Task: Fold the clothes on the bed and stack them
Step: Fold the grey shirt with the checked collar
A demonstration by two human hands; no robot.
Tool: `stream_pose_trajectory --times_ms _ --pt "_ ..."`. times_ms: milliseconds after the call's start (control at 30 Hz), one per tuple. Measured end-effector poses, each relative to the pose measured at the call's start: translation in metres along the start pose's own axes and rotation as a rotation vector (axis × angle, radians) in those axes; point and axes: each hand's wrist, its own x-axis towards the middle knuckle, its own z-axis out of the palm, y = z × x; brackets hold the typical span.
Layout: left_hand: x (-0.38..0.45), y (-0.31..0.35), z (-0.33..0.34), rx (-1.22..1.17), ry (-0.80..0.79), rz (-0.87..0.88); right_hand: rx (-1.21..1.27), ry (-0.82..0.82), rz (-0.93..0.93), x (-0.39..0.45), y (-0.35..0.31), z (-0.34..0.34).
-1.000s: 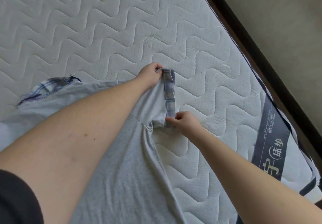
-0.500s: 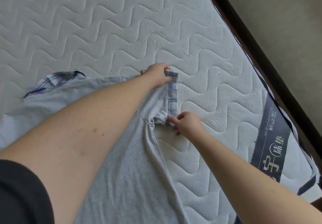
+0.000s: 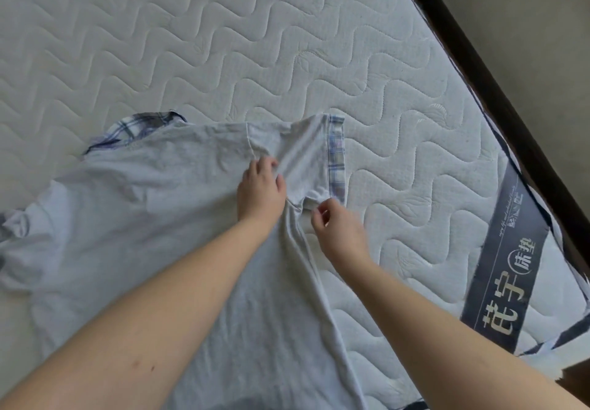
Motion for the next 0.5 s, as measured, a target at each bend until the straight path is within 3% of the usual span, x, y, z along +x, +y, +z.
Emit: stream_pose_trajectory --times_ms 100,300,500 --pt "-0.056 -0.029 0.010 0.012 -0.113 -0.060 -0.027 -0.108 -0.052 -0.019 -0.004 0.024" --pt "-0.132 -0.073 0.017 0.334 -0.387 0.136 -0.243 -0.185 -0.143 -0.040 0.001 0.041" --pt "-0.127 -0.097 0.008 0.189 -0.409 0.232 -0.435 -0.078 -0.054 -0.031 -0.027 0.046"
